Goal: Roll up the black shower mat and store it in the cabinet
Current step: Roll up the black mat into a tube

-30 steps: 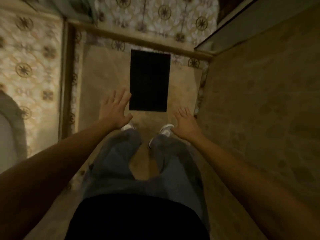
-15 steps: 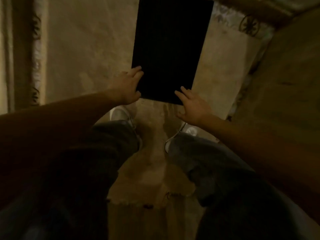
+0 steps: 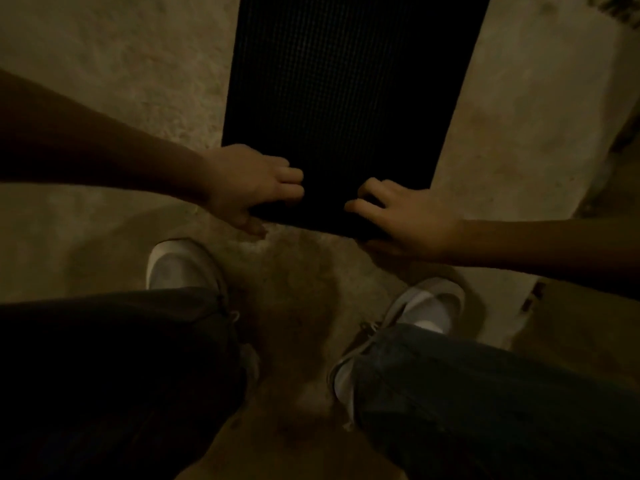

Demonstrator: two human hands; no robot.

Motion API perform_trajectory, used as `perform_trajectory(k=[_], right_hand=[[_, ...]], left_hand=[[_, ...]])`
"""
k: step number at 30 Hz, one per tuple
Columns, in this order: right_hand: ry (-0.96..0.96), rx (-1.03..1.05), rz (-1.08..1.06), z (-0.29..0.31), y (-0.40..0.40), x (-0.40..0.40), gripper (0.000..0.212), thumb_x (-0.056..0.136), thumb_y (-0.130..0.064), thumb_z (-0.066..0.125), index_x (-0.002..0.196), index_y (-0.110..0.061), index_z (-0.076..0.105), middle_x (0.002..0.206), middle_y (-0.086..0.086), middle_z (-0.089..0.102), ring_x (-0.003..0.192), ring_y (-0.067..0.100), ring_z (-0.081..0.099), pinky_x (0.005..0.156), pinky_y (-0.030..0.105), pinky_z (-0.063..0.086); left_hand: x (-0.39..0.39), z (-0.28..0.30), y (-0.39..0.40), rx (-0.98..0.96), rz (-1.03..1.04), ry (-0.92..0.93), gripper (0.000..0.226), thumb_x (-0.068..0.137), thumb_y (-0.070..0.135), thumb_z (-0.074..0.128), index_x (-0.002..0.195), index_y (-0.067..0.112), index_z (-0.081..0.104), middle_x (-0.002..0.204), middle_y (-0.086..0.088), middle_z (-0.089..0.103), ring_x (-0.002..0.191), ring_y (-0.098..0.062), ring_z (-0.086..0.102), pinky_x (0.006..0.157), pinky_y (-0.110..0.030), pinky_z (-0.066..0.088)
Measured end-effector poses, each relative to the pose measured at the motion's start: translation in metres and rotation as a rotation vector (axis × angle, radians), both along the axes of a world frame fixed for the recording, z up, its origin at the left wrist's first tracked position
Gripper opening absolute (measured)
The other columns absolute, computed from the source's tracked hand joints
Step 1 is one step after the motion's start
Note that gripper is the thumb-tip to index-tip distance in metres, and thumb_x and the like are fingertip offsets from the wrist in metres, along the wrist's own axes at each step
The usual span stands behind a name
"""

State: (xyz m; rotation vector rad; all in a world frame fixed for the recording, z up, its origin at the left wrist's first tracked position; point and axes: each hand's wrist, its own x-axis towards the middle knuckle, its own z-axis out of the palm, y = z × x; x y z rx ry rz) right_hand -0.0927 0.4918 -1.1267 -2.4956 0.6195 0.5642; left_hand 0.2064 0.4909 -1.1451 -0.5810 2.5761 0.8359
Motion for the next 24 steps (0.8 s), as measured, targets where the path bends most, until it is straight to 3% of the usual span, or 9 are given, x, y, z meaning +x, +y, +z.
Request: perform_trajectory(k=[8,10,12,13,17,19,20,22,24], right_hand=[[-0.097,-0.049,-0.024,0.002,0.011,-0.015,0.041,0.095,-0.034,0.052,0.125,-0.006,0.056,0.114,0.017,0.056,0.093,0.031,0.054,0.062,0.044,0.052],[-0.083,-0.059,-0.048,0.009,0.011,-0.016,0.037,0.098,-0.031,0.044,0.123,-0.006,0.057,0.110,0.015,0.059,0.092,0.031,0.055,0.069,0.046,0.053],[-0.094,-0.071,-0.098,0.014,0.008,-0.016,0.038,0.100,-0.029,0.039,0.127,-0.008,0.055,0.109,0.015,0.063,0.088,0.031,0.058,0.069,0.047,0.053],[-0.117,-0.056,-0.147,0.015,0.006,-0.017,0.038,0.101,-0.029,0.038,0.131,-0.010,0.051,0.108,0.014,0.064,0.083,0.030,0.060,0.065,0.047,0.054],[-0.180,0.031,-0.163,0.016,0.002,-0.026,0.036,0.102,-0.023,0.046,0.137,-0.014,0.048,0.118,0.013,0.065,0.073,0.032,0.063,0.056,0.045,0.055],[-0.183,0.044,-0.134,0.014,-0.003,-0.029,0.033,0.102,-0.016,0.050,0.134,-0.009,0.054,0.124,0.015,0.060,0.075,0.035,0.062,0.057,0.047,0.055],[-0.173,0.044,-0.140,0.014,-0.007,-0.030,0.033,0.102,-0.014,0.050,0.134,-0.008,0.054,0.126,0.016,0.057,0.077,0.036,0.062,0.059,0.048,0.055],[-0.161,-0.006,-0.150,0.015,-0.014,-0.030,0.034,0.100,-0.011,0.053,0.133,-0.005,0.055,0.129,0.019,0.055,0.079,0.037,0.062,0.061,0.046,0.056],[-0.171,-0.165,-0.129,0.010,-0.019,-0.029,0.034,0.098,-0.012,0.060,0.132,-0.006,0.058,0.129,0.019,0.055,0.088,0.034,0.061,0.066,0.041,0.053]], left_hand=[[0.002,0.008,0.012,-0.229,-0.068,0.154,0.050,0.076,0.039,0.071,0.115,0.011,0.055,0.103,-0.010,0.060,0.079,-0.025,0.058,0.047,-0.033,0.049],[0.002,0.020,0.006,-0.149,0.014,-0.025,0.074,0.086,0.073,0.032,0.122,0.012,0.055,0.110,-0.010,0.062,0.090,-0.029,0.060,0.064,-0.042,0.054],[0.001,0.033,0.001,0.131,0.237,-0.229,0.131,0.053,0.093,-0.022,0.130,0.019,0.053,0.119,-0.008,0.063,0.104,-0.030,0.059,0.085,-0.050,0.049],[0.000,0.040,0.001,0.196,0.314,-0.228,0.142,0.042,0.094,-0.029,0.133,0.022,0.052,0.122,-0.007,0.063,0.109,-0.029,0.058,0.090,-0.051,0.047],[0.004,0.047,0.002,0.197,0.333,-0.119,0.126,0.054,0.097,-0.016,0.141,0.033,0.050,0.135,-0.003,0.058,0.120,-0.024,0.054,0.097,-0.044,0.044],[0.004,0.041,-0.001,-0.007,0.137,-0.006,0.067,0.088,0.070,0.012,0.143,0.040,0.036,0.141,-0.006,0.054,0.121,-0.025,0.054,0.091,-0.039,0.049],[0.007,0.038,-0.006,-0.099,0.064,0.039,0.055,0.092,0.059,0.021,0.141,0.039,0.034,0.141,-0.007,0.053,0.120,-0.026,0.055,0.088,-0.037,0.051],[0.013,0.036,-0.013,-0.139,0.113,0.080,0.057,0.093,0.058,0.027,0.143,0.034,0.043,0.141,-0.005,0.052,0.119,-0.026,0.055,0.082,-0.037,0.051],[0.018,0.032,-0.019,-0.266,0.076,0.089,0.048,0.096,0.033,0.046,0.144,0.028,0.047,0.140,-0.006,0.051,0.114,-0.026,0.053,0.070,-0.033,0.047]])
